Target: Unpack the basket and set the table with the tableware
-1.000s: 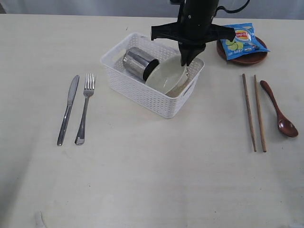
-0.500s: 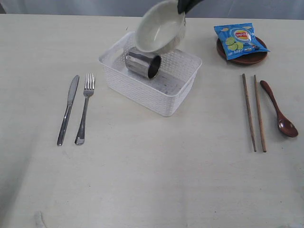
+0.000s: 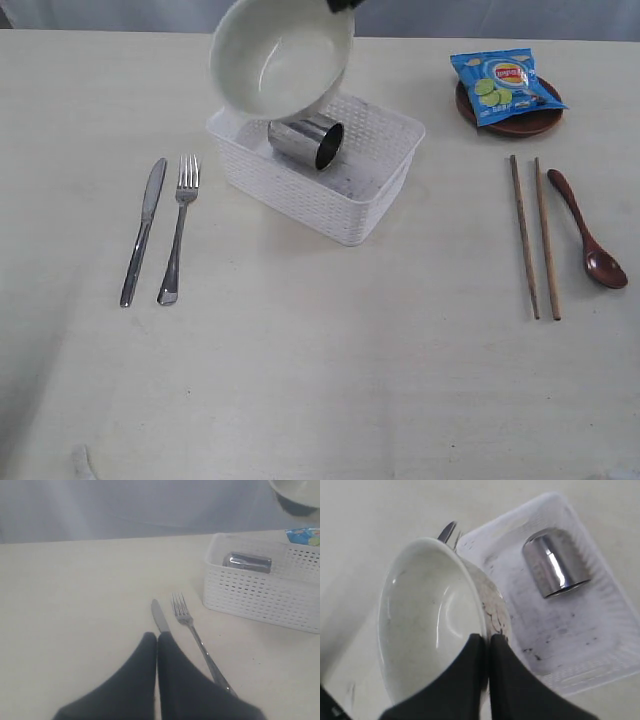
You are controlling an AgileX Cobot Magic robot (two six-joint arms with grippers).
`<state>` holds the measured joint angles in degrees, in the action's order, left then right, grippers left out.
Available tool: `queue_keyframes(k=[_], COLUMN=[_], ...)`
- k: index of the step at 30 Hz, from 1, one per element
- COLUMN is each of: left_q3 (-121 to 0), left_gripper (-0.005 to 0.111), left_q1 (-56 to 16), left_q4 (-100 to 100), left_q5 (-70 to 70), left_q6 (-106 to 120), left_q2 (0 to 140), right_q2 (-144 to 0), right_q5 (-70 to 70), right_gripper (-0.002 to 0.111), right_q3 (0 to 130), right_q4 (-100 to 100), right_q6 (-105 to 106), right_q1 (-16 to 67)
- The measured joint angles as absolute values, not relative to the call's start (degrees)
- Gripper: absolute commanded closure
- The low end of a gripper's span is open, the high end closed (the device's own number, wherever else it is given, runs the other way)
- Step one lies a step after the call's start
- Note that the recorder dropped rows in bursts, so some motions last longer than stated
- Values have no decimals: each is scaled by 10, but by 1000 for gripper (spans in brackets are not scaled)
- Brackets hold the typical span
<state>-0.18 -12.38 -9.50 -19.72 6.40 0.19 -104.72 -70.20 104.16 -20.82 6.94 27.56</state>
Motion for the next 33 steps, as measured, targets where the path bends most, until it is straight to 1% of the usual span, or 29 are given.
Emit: queue_keyframes(k=[2,5,10,13,16,21,33], left_q3=[-2,-2,-2,-2,-2,-2,-2], left_gripper=[107,107,107,107,107,107,107], left_q1=[-124,-124,-124,-124,-124,-124,-124], left_q4=[-95,-95,-95,-95,-95,-95,-95], left_q5=[-197,-197,-197,-197,-197,-197,-197], left_q6=[64,64,64,64,64,64,64], left_q2=[2,2,2,2,2,2,2], right_q2=[-1047,-1047,-1047,-1047,-1047,-1047,-1047], right_q5=[-702,-701,-696,-657,-597,-532,-440], right_gripper=[109,109,109,109,109,109,109], right_q3=[1009,911,788,705,653,617,612], right_q4=[-249,-352,-382,-418,-425,-442,-482], right_q6=[103,202,256,300,335,357,360], right_q1=[276,277,277,277,277,277,277])
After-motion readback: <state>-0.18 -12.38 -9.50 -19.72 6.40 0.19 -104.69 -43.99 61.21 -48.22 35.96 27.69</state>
